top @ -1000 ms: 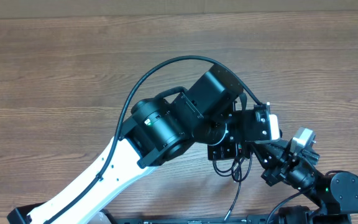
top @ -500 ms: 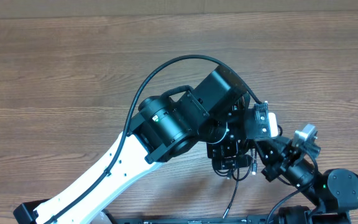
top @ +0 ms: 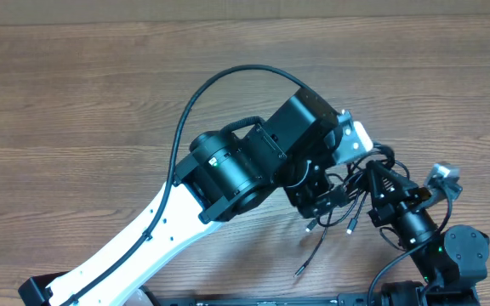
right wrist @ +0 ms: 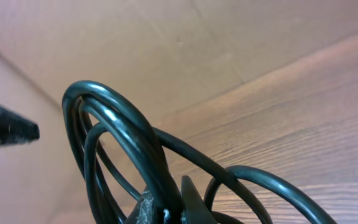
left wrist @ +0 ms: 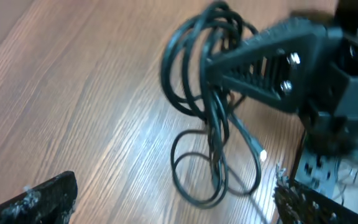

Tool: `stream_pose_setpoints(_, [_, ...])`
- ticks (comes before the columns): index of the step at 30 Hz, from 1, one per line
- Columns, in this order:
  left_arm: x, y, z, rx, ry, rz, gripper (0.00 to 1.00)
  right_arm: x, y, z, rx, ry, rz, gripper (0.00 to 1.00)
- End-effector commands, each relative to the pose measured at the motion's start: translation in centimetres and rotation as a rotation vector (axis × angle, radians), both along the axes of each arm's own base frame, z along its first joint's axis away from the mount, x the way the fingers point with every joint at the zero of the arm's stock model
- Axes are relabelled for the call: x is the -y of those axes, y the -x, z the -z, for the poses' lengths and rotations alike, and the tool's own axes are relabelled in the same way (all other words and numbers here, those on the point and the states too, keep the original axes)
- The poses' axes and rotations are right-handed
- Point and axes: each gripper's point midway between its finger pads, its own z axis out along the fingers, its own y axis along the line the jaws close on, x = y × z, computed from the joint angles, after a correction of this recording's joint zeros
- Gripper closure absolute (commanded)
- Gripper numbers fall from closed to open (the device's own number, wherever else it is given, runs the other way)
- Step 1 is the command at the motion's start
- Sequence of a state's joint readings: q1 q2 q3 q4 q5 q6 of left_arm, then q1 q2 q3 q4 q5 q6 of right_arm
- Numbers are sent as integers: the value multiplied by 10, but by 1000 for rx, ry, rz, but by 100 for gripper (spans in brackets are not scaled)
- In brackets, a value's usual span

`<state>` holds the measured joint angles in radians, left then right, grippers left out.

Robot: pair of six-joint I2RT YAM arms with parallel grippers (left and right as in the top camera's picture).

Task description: Untangle cables

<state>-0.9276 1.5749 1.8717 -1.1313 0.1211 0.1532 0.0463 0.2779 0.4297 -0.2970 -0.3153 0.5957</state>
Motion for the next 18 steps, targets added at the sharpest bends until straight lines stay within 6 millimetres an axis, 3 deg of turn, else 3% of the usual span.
stream_pose_setpoints(1, [3,-10,-8,-58,73,-136,0,6,-2,-11,-18,-171,51,96])
stream_pose_setpoints(6, [8,-15,-9,-62,94,-162,0,-10,5,-30,26,-231,-57,96])
stream_pose_setpoints(9, [10,-21,2,-88,78,-204,0,-19,10,-41,70,-227,-117,96])
stream_pose_setpoints(18, [29,-34,27,-119,54,-219,0,-18,10,-40,67,-227,-115,96])
